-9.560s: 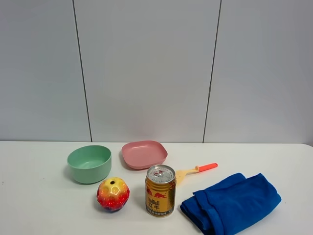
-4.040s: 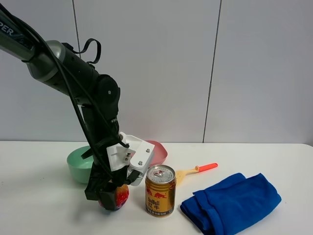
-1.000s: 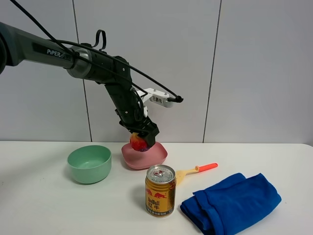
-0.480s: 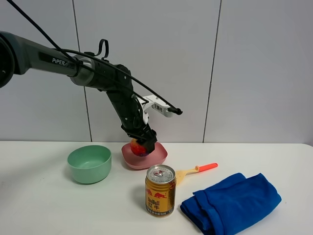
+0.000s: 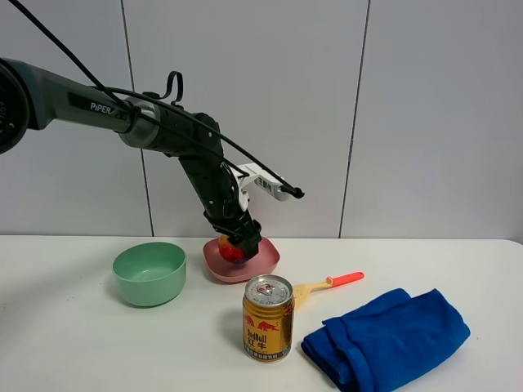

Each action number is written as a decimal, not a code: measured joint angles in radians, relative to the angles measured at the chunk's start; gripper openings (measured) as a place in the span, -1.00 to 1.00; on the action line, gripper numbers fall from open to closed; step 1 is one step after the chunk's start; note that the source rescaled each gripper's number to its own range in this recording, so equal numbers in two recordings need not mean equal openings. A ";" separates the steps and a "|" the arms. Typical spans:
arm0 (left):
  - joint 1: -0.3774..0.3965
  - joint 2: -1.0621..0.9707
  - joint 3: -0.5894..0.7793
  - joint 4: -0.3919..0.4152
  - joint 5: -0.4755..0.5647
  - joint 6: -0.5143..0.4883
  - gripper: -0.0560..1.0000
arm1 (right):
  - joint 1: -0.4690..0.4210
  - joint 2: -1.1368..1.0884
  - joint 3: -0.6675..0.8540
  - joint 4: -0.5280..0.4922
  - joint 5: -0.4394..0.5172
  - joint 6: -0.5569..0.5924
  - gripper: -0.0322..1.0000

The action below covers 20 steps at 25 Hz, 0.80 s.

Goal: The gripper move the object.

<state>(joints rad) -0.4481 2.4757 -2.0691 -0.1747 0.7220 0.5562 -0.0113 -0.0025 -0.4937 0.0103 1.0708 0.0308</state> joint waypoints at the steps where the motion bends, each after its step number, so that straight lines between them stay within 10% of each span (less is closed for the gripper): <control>1: 0.000 0.002 0.000 0.000 -0.002 0.000 -0.89 | 0.000 0.000 0.000 0.000 0.000 0.000 1.00; 12: 0.000 0.007 0.000 0.000 -0.012 0.000 -0.89 | 0.000 0.000 0.000 0.000 0.000 0.000 1.00; 20: -0.004 0.002 0.000 0.000 -0.006 -0.003 0.23 | 0.000 0.000 0.000 0.000 0.000 0.000 1.00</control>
<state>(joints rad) -0.4525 2.4777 -2.0691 -0.1747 0.7164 0.5533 -0.0113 -0.0025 -0.4937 0.0103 1.0708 0.0308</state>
